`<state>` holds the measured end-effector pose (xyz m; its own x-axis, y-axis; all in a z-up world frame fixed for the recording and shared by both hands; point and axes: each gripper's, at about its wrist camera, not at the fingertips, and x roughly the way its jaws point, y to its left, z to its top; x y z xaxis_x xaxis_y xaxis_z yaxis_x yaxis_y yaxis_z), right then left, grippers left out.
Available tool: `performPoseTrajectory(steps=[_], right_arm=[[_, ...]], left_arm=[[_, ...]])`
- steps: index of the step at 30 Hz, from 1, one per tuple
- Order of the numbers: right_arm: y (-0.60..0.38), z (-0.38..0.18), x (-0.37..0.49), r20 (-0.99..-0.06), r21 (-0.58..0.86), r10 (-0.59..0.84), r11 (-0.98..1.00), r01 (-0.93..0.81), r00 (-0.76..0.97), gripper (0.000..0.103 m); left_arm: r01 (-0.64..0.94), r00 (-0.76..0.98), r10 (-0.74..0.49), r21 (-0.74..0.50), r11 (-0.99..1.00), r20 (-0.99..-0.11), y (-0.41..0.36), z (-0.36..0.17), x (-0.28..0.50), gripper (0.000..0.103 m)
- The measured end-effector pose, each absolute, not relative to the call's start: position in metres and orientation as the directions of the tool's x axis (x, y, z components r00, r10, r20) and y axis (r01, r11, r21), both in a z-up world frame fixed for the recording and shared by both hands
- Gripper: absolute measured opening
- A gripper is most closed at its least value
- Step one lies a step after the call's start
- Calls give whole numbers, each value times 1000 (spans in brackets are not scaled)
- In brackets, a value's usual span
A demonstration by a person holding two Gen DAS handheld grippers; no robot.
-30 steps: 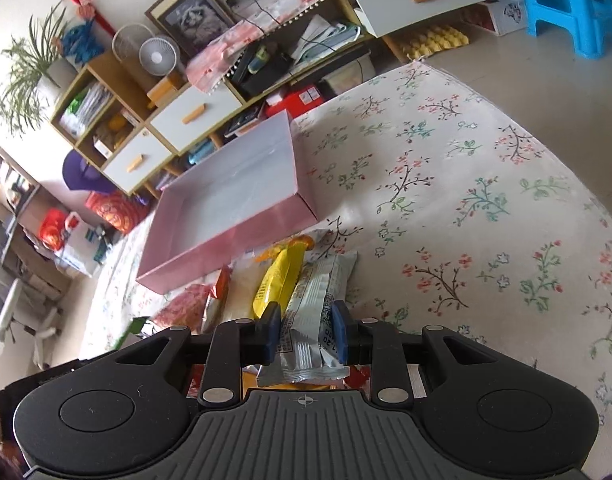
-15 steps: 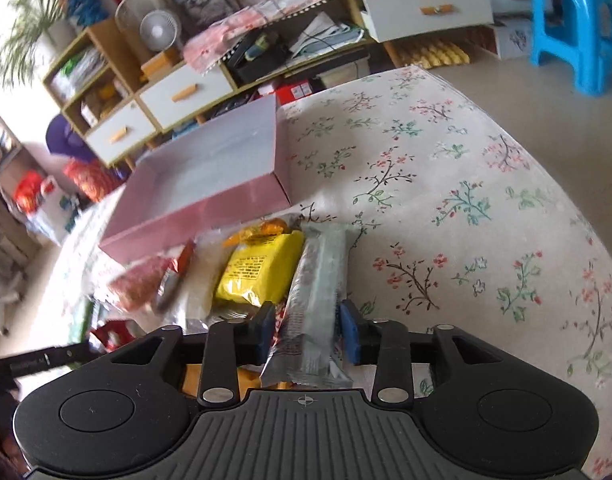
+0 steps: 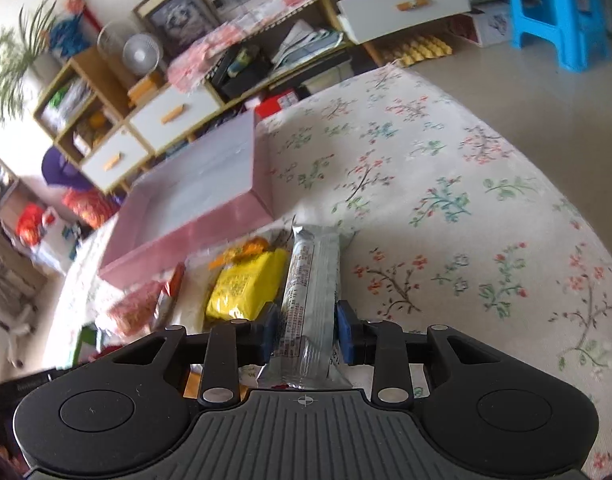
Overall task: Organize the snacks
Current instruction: 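Lift and carry the green pack with left tool while right tool carries the silver bar over the pink box, then open right tool to drop the silver bar into the pink box while left tool drops the green pack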
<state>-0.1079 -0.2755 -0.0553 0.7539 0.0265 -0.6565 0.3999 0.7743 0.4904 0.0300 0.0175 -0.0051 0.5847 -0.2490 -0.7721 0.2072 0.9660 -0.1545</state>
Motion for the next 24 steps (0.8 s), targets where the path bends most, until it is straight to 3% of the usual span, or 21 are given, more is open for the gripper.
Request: performPoseTrajectory(steps=[8,16,24], right_arm=[[-274,-25,-101,-591,502,11,788,357,807,30],[-255,-1,-15,-566,475,77,844,248,821,30],[-240,-11,75,-646,361,39,895,261,762,30]], left_arm=[[240,635,-302,-190,952,-711,7,30,39,41],[304,680,-339,-171,937,-651,-36,55,95,41],[293,668,-270,-88,952,-694,-66,21,141,41]])
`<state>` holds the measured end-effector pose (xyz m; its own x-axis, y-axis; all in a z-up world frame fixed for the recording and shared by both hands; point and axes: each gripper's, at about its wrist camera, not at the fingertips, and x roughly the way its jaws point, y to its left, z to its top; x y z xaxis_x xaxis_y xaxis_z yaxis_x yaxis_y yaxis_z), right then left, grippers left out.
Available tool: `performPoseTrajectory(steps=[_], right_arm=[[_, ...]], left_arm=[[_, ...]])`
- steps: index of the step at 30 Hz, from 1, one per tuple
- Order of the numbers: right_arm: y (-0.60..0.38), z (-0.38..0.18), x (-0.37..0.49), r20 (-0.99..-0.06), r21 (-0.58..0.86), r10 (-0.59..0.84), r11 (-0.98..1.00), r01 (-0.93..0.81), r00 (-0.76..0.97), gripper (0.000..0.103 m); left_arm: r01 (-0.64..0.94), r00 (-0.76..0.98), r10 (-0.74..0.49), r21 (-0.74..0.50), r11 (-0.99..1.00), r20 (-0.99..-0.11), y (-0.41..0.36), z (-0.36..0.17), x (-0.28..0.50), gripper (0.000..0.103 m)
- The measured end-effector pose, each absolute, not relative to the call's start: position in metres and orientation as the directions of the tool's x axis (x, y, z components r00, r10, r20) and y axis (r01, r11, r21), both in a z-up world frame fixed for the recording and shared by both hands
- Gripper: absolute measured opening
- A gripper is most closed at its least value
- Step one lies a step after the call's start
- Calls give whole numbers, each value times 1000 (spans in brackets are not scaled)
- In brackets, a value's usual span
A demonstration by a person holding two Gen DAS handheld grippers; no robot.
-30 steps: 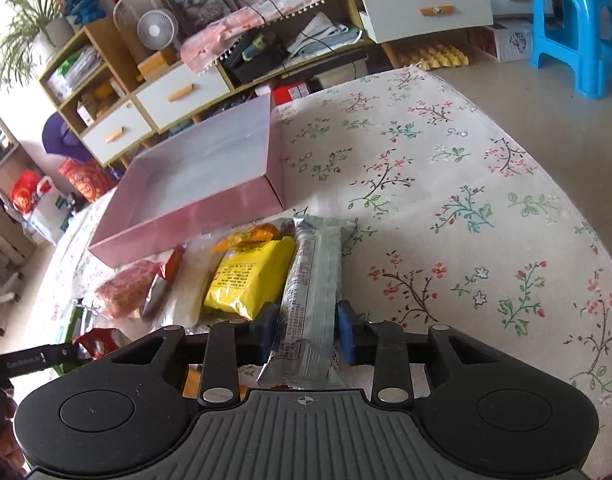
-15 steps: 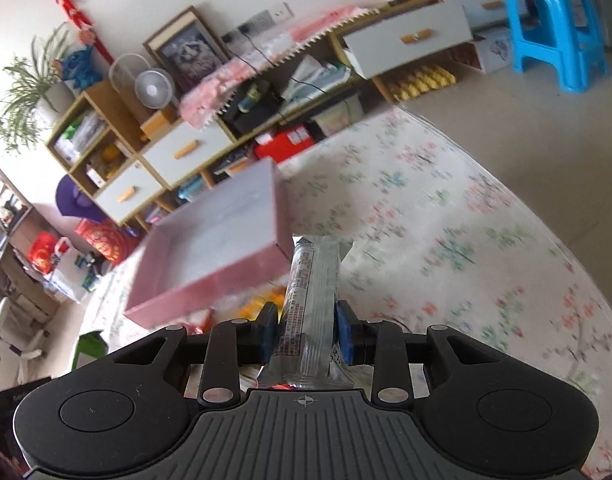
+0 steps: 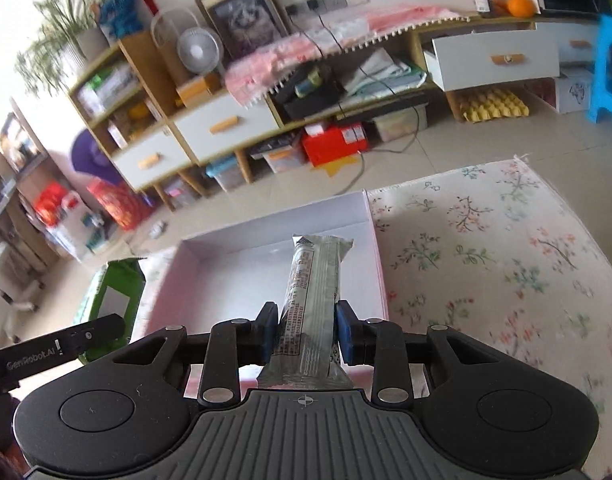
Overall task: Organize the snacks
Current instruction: 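Open right tool to drop the silver bar into the pink box while left tool drops the green pack, then grasp the pink wrapped cake with left tool while right tool reaches for the yellow pack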
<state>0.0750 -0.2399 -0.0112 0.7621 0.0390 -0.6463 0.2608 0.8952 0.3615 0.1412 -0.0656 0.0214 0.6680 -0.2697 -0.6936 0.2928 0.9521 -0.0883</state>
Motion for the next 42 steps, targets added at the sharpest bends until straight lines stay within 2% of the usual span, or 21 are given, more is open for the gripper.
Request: performPoseTrajectory(steps=[4,9,12,23,27,30,33,34,35,36,38,42], right_arm=[[-233,-27,90,-679,329,26,904,272,733,31],[-231,-39,91,-709,295,3,910,292,705,33],[-234,-36,84,-701,303,1,906,296,713,43],[-251,-27,32,-668,378,22,871,314,744,44],[-251,-28,6,-652,401,7,852,337,759,44],[-249,-30,-18,-635,454,33,824,338,772,44],[-244,-29,-32,-642,446,40,831,331,766,44],[-242,-29,-36,-648,432,34,839,330,761,49],[-242,-29,-40,-649,420,29,847,327,760,57],[-241,-29,-46,-647,414,25,851,323,762,60],[-243,-30,-57,-643,401,8,855,328,766,74],[-244,-35,-74,-646,388,-43,841,377,762,79]], left_arm=[[268,639,-228,-66,961,-734,-69,2,152,41],[266,642,-217,-51,963,-735,-67,3,147,42],[261,640,-230,-74,963,-733,-63,13,142,44],[239,649,-253,-124,963,-718,-42,26,111,45],[207,651,-196,-77,975,-733,-37,19,104,45],[184,650,-187,-86,979,-736,-27,13,96,45],[178,643,-177,-80,981,-745,-17,11,79,47],[186,639,-181,-79,979,-748,-14,12,70,49],[201,639,-191,-78,976,-745,-10,14,59,55],[214,641,-203,-81,974,-740,-5,16,47,65],[207,654,-206,-90,974,-728,8,19,28,76],[163,664,-175,-88,983,-727,23,19,17,78]])
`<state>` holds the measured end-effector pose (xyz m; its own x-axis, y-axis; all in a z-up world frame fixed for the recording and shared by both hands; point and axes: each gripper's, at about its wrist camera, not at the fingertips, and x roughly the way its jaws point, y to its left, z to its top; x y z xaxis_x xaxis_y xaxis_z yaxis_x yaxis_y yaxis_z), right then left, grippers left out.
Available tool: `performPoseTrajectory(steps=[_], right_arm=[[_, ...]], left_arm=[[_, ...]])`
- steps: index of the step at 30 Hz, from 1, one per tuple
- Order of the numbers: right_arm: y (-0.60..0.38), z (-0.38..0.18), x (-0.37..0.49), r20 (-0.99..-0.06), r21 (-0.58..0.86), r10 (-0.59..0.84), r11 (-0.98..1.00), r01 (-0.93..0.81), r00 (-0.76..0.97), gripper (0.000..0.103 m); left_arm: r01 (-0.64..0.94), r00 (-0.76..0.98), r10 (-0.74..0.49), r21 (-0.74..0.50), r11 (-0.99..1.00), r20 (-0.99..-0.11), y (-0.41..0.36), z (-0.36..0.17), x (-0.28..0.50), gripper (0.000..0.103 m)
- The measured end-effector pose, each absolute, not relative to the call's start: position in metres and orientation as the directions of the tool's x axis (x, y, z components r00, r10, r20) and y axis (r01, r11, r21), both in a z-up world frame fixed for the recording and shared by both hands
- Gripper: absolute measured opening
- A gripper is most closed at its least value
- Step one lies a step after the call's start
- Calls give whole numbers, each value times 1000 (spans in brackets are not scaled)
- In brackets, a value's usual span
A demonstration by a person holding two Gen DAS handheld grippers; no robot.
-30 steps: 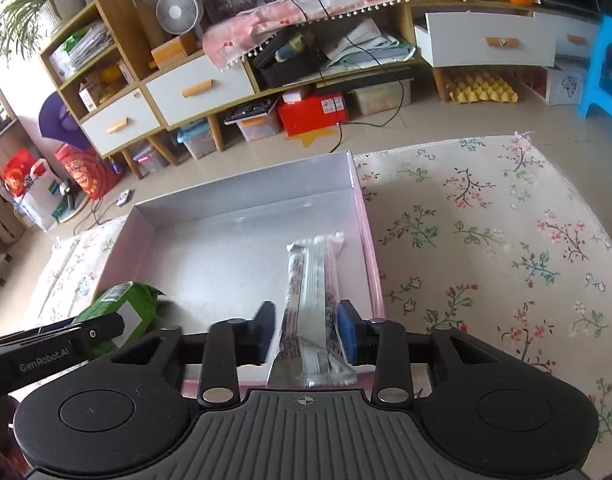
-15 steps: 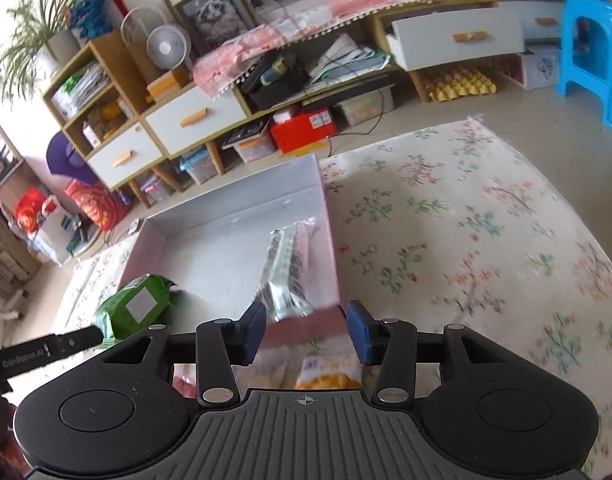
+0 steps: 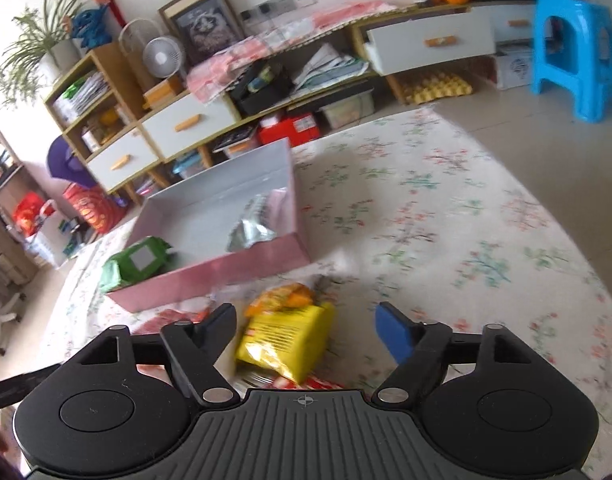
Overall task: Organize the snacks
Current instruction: 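Grasp the pink wrapped cake with left tool while right tool reaches for the yellow pack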
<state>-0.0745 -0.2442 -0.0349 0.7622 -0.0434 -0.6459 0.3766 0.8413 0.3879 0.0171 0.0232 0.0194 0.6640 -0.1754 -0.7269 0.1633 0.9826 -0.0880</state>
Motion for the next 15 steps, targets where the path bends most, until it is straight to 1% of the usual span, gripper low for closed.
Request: performPoseTrajectory(steps=[5,10,15], right_arm=[[-234,-40,-79,-661,394,-2,850,349,751,79],[-233,-47,-87,-651,443,22,823,355,759,79],[-242,-58,-90,-661,443,-19,797,411,750,79]], left_arm=[[177,626,-233,-156,972,-744,22,12,20,79],[182,623,-255,-181,967,-740,19,2,16,82],[175,615,-264,-198,965,-743,22,-4,21,81]])
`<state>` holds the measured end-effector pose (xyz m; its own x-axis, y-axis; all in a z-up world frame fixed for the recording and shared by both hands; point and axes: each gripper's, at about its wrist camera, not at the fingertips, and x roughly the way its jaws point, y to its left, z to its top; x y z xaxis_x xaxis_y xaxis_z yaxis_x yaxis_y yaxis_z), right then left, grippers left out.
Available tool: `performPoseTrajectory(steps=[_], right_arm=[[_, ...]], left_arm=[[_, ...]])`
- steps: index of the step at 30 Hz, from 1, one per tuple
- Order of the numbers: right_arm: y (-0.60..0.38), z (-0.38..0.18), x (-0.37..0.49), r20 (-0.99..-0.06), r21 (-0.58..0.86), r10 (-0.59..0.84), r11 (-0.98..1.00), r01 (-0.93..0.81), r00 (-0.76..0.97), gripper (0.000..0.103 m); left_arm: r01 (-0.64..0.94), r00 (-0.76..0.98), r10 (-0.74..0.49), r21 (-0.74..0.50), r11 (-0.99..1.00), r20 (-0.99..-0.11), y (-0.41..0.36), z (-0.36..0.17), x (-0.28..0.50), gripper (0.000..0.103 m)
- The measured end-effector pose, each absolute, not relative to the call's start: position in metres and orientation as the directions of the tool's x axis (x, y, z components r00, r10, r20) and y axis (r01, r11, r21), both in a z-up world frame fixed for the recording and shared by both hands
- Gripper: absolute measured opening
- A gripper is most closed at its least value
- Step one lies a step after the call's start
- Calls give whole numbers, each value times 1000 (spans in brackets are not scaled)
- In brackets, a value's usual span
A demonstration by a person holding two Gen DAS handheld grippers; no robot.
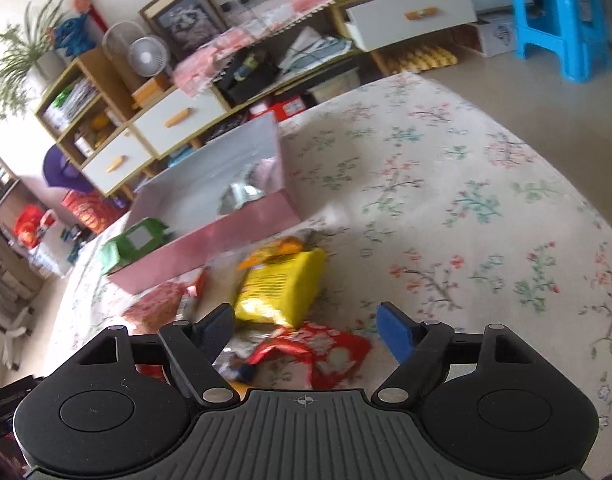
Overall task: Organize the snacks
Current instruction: 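Grasp the pink wrapped cake with left tool while right tool reaches for the yellow pack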
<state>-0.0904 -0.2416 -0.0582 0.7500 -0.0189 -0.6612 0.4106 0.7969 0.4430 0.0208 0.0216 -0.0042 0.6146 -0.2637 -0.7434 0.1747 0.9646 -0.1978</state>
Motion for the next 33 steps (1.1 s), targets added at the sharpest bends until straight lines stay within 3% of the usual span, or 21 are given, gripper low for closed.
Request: performPoseTrajectory(steps=[11,14,31,33], right_arm=[[-249,-73,-84,-629,496,7,774,394,777,80],[-252,-76,-81,-625,506,8,766,397,781,80],[-260,-78,-60,-576,577,66,739,348,814,79],[-258,-78,-54,-578,565,63,750,343,813,79]], left_arm=[[248,592,-332,-226,942,-734,-1,-15,25,80],[278,591,-340,-211,937,-731,-8,-14,29,76],[425,565,-437,-207,881,-700,-59,2,53,80],[455,530,-439,-194,869,-725,-71,-6,59,75]])
